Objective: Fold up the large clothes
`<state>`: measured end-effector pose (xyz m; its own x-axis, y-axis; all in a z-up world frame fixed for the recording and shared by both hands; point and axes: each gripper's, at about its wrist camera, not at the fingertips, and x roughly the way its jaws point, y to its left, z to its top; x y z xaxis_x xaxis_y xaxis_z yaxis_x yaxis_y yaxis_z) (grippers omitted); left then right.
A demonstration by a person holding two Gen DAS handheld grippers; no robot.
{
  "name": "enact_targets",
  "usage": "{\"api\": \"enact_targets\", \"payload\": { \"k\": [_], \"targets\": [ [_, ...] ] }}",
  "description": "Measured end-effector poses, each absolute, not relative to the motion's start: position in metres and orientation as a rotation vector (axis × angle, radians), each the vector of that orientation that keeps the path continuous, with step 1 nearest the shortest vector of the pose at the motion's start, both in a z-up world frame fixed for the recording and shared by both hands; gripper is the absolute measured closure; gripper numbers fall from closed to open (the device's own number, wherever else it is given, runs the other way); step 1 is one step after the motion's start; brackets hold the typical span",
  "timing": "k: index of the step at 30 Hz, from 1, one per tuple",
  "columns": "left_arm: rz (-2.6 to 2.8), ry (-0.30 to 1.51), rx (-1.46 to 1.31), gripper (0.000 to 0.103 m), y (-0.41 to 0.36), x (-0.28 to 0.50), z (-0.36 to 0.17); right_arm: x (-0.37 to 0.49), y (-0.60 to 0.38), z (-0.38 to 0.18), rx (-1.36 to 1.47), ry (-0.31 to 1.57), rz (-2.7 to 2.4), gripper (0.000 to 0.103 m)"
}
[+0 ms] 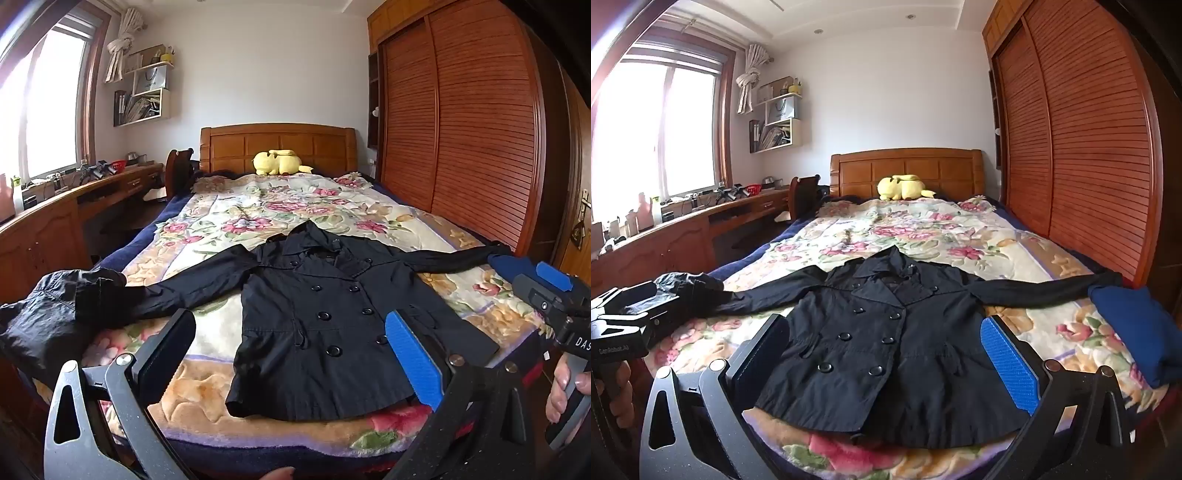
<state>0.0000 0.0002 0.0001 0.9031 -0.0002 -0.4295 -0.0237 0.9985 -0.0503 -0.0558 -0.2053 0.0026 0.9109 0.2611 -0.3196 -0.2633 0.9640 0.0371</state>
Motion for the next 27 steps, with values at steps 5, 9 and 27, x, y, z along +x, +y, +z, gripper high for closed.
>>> {"api": "enact_targets", "payload": {
  "k": [5, 9, 27],
  "targets": [
    [0.019, 0.435, -0.027, 0.0, -0.001, -0.001, 0.001, -0.056, -0.205, 0.002, -0.004, 0.319, 0.27, 0.0],
    [0.023, 0.431, -0.029, 0.0, 0.0, -0.001, 0.001, -0.055, -0.205, 0.003, -0.005, 0.322, 0.27, 0.0],
    [0.029, 0.413, -0.028, 0.0, 0.0, -0.008, 0.015, -0.056, -0.205, 0.001, 0.001, 0.313, 0.267, 0.0]
  ]
}}
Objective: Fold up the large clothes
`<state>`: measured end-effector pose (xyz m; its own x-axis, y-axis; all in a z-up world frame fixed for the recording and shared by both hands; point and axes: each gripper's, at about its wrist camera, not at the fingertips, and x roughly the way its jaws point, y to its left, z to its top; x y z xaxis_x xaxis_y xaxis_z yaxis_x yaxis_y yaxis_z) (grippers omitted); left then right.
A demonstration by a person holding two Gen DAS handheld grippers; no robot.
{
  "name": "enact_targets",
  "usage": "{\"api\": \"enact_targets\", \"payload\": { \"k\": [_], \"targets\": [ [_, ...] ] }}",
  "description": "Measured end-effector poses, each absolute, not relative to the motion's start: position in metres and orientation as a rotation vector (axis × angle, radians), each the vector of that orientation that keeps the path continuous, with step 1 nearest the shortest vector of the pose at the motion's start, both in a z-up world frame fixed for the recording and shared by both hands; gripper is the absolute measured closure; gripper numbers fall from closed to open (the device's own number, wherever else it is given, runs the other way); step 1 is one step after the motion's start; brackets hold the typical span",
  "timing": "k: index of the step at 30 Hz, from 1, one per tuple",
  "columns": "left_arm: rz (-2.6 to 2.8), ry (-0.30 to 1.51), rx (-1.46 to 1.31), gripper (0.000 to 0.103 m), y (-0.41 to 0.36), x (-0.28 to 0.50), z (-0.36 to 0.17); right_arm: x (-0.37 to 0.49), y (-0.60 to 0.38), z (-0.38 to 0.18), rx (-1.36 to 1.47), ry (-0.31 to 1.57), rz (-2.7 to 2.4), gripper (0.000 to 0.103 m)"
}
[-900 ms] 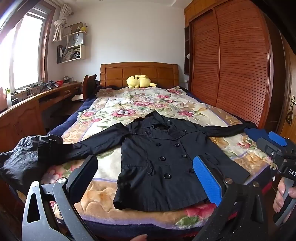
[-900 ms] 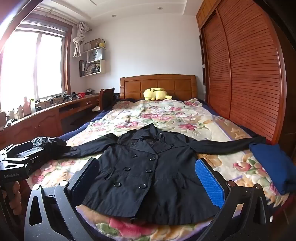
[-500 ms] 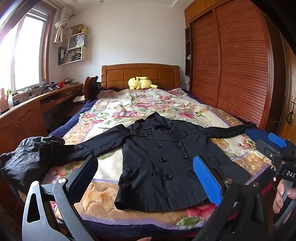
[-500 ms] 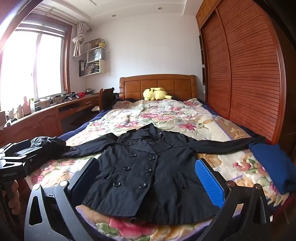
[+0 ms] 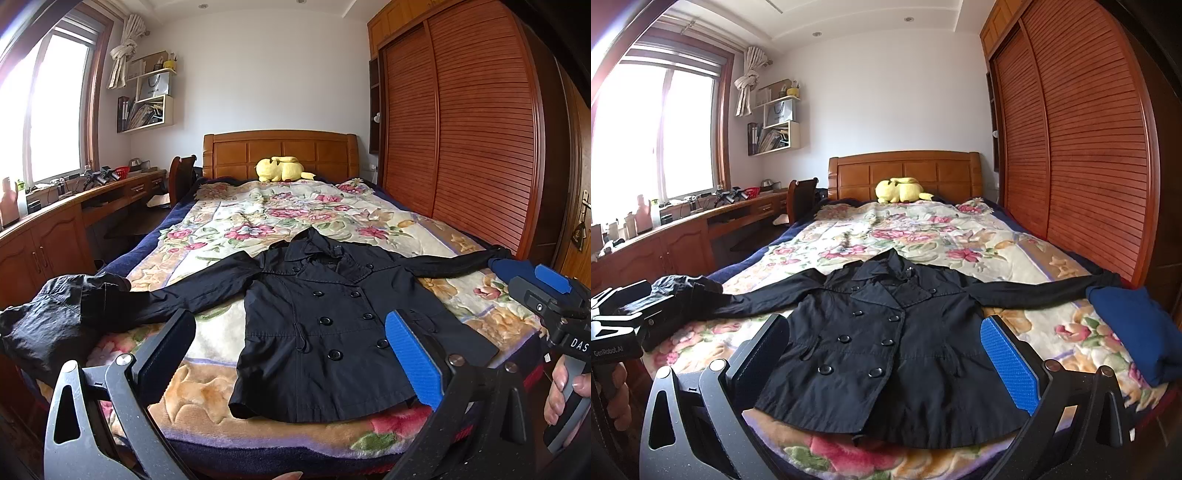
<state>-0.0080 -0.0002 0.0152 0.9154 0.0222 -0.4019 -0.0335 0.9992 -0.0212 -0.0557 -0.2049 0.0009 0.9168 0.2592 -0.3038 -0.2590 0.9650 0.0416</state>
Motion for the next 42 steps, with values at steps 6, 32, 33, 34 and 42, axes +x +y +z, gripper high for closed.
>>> {"api": "enact_targets", "payload": {
  "k": [6, 32, 33, 34, 42],
  "targets": [
    [0.028, 0.411, -0.028, 0.0, -0.0001, -0.0084, 0.0155, -0.057, -0.2053, 0.0014, 0.002, 0.311, 0.269, 0.0],
    [0.028, 0.407, -0.029, 0.0, 0.0005, -0.0101, 0.0153, -0.0576, -0.2045, 0.0032, 0.005, 0.312, 0.269, 0.0],
    [0.028, 0.408, -0.029, 0.0, 0.0005, -0.0104, 0.016, -0.0574, -0.2046, 0.0032, 0.005, 0.312, 0.269, 0.0],
    [0.028, 0.408, -0.029, 0.0, 0.0006, -0.0102, 0.0155, -0.0575, -0.2045, 0.0033, 0.005, 0.312, 0.269, 0.0],
    [0.028, 0.406, -0.03, 0.0, 0.0008, -0.0104, 0.015, -0.0577, -0.2044, 0.0038, 0.007, 0.31, 0.272, 0.0]
  ]
}}
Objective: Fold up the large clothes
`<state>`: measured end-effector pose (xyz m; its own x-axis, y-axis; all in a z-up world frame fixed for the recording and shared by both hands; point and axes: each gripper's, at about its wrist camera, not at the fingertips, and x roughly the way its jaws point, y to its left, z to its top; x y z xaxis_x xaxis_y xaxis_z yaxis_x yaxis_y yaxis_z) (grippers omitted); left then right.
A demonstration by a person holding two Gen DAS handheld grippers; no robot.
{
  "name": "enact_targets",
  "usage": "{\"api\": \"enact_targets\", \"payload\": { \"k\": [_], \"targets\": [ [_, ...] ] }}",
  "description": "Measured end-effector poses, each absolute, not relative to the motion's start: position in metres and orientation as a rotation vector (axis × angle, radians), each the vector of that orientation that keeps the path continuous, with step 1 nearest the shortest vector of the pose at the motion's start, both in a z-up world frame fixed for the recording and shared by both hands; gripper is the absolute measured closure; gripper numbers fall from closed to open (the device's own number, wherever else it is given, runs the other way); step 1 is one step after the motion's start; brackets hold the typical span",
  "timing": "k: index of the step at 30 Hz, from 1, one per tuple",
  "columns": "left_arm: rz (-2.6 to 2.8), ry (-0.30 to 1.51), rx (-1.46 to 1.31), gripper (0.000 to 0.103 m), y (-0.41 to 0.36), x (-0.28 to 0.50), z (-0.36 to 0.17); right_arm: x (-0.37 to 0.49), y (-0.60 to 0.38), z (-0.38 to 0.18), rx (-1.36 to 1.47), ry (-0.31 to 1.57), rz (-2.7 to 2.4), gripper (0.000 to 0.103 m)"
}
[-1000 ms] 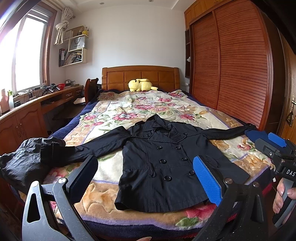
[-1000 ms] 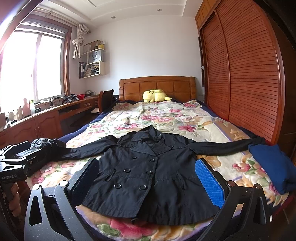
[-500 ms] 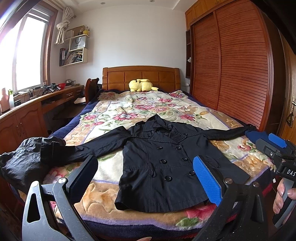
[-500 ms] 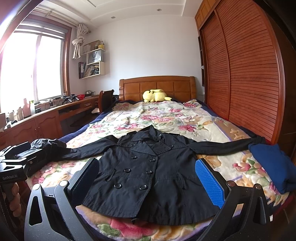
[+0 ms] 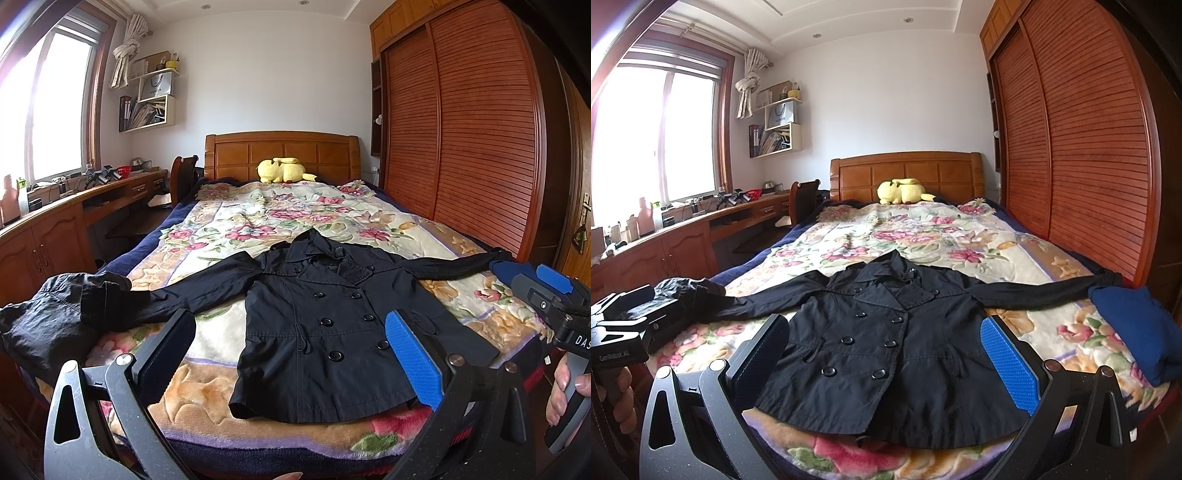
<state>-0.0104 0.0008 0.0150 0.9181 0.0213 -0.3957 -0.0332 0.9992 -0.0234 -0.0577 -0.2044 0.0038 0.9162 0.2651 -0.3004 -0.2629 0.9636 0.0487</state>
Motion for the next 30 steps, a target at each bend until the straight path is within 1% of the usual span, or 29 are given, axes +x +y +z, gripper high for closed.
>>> {"api": "enact_targets", "payload": {
  "k": [30],
  "targets": [
    [0.038, 0.425, -0.032, 0.0, 0.001, -0.0092, 0.0088, -0.056, -0.2032, -0.004, 0.004, 0.321, 0.287, 0.0]
  ]
}}
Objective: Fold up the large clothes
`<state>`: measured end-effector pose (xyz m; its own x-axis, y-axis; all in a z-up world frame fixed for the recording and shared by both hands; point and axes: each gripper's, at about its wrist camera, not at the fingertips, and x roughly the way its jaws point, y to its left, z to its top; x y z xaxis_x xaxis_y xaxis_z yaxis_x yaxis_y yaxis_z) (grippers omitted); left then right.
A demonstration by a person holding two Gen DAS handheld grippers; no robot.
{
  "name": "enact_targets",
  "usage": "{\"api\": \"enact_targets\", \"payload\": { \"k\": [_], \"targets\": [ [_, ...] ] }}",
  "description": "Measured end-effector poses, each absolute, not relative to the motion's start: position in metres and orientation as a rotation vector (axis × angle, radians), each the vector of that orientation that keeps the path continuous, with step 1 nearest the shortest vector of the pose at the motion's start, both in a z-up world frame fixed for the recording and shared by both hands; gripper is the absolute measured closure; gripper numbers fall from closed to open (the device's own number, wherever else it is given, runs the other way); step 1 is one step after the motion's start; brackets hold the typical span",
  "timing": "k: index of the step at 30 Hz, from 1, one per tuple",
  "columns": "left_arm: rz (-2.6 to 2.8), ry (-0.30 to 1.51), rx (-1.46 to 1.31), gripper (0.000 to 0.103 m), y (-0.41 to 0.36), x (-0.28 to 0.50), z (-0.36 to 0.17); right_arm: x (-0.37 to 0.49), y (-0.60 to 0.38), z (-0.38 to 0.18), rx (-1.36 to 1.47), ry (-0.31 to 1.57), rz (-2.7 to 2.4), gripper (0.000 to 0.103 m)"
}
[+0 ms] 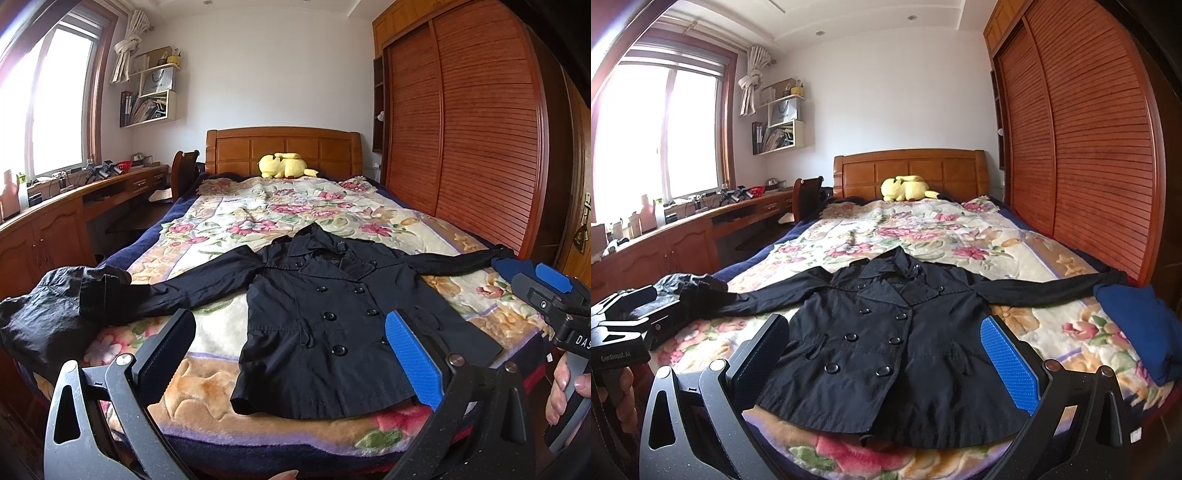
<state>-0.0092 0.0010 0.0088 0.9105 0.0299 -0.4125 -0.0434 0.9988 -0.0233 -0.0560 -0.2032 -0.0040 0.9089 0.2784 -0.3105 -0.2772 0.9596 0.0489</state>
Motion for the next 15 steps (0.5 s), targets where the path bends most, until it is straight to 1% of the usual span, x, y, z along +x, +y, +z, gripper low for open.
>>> {"api": "enact_targets", "payload": {
  "k": [10, 15],
  "targets": [
    [0.071, 0.501, -0.048, 0.0, 0.023, 0.017, -0.034, -0.025, -0.192, -0.021, -0.014, 0.396, 0.311, 0.0],
    [0.091, 0.527, -0.059, 0.0, 0.042, 0.023, -0.051, -0.008, -0.186, -0.02, -0.025, 0.42, 0.328, 0.0]
  ]
}}
